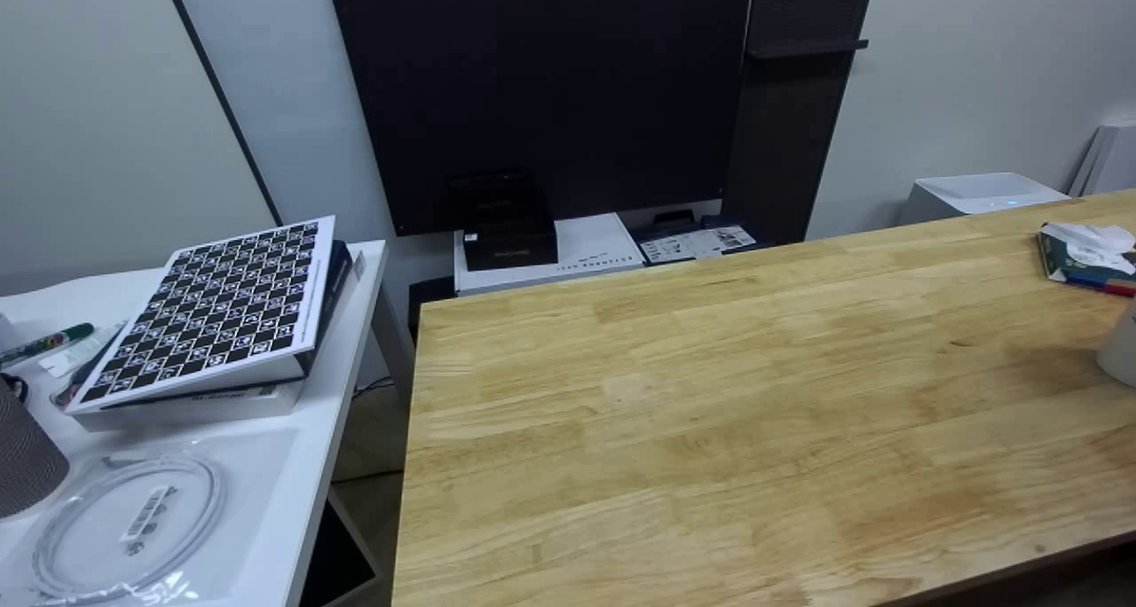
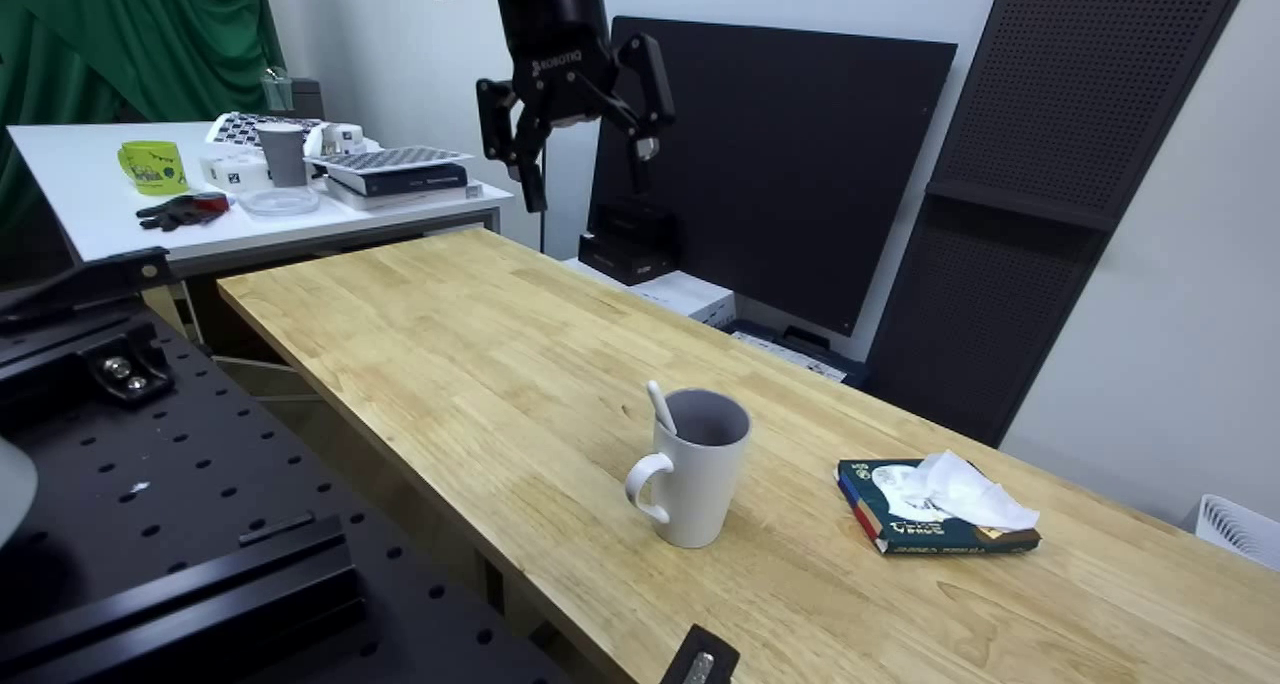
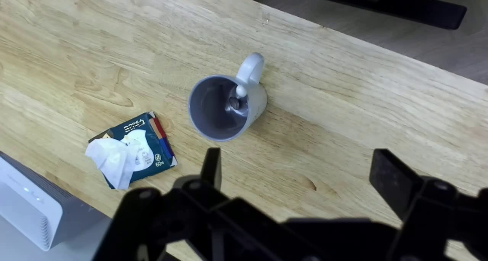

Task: Remove the spoon from the mug cup

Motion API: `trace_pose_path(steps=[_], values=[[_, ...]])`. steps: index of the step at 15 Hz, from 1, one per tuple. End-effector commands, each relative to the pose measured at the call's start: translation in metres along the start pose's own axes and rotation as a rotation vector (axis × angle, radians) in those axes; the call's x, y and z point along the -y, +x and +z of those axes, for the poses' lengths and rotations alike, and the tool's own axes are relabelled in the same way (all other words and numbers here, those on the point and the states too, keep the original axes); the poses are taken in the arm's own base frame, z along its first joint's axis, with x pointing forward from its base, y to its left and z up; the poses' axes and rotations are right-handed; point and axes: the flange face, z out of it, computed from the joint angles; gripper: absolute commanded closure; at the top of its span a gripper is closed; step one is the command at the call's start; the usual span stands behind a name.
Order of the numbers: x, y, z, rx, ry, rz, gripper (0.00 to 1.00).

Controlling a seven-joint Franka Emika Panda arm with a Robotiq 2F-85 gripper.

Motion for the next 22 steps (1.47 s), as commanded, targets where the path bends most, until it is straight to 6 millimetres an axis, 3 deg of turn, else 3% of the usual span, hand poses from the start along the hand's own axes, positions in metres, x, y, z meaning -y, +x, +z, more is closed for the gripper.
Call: trace_pose_path(steps=[1,11,22], values=[[0.0,0.0,-0.001,0.001,0.0,0.001,0.0],[-0.002,0.001,0.002,-0.002,-0.029,0.032,0.0],[-0.015,-0.025,0.085,0.018,-0.057,0.122,0.0]])
